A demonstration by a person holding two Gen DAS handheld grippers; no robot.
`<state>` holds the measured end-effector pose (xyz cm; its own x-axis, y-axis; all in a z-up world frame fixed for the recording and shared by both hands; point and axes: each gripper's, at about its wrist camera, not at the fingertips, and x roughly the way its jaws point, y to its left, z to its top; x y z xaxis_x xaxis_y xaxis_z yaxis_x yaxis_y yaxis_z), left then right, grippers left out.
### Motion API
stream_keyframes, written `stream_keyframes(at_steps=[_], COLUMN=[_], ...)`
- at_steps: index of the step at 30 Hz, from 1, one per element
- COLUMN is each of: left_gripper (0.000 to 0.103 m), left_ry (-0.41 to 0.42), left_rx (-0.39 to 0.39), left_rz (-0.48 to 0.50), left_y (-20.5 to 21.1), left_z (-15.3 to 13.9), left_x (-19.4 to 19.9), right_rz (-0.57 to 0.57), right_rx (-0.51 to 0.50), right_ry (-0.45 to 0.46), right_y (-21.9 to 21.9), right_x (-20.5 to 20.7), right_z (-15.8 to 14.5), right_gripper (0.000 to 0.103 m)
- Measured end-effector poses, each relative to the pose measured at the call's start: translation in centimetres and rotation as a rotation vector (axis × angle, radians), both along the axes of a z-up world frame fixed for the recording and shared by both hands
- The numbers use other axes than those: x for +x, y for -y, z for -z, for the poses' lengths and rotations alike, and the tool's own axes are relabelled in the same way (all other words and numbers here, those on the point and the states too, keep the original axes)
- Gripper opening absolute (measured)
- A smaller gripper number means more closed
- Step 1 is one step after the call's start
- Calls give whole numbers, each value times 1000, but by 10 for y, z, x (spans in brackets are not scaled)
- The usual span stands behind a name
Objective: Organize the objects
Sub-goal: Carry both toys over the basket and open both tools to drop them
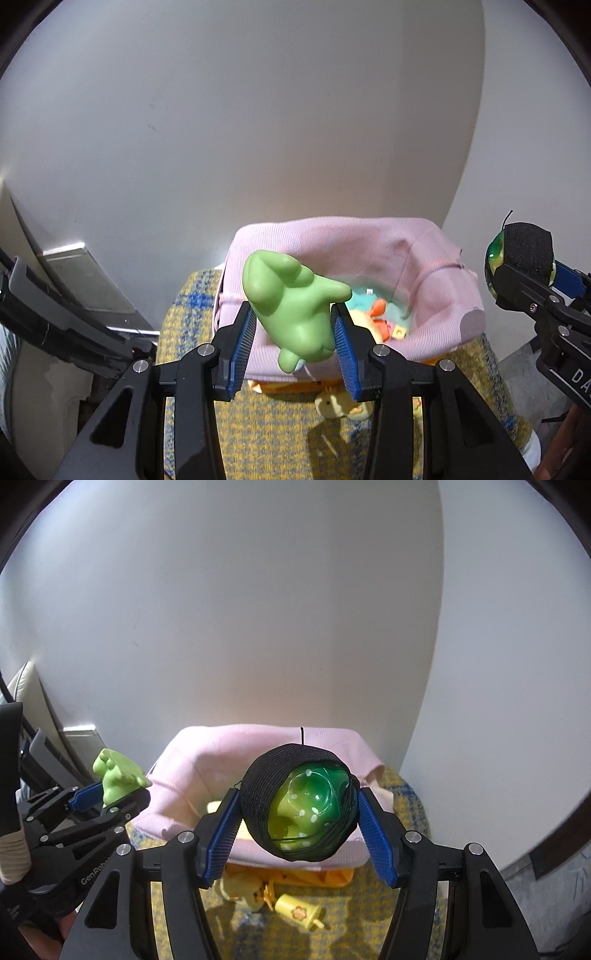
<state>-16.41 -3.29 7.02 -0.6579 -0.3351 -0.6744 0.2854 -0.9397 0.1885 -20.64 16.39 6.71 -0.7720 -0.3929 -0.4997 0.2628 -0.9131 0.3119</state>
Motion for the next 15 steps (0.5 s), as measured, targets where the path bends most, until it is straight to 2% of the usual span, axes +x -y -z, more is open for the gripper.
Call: stream_keyframes(at_steps=[15], left_gripper=[42], left_ry=[41], left_rx=[18], left_rz=[11], left_y=[18], left_z=[10], left_x=[-50], right_rz=[-39], right_rx=[0], right_ry=[37], right_y=[18], right_x=[-56], right_z=[3], right_gripper=[63])
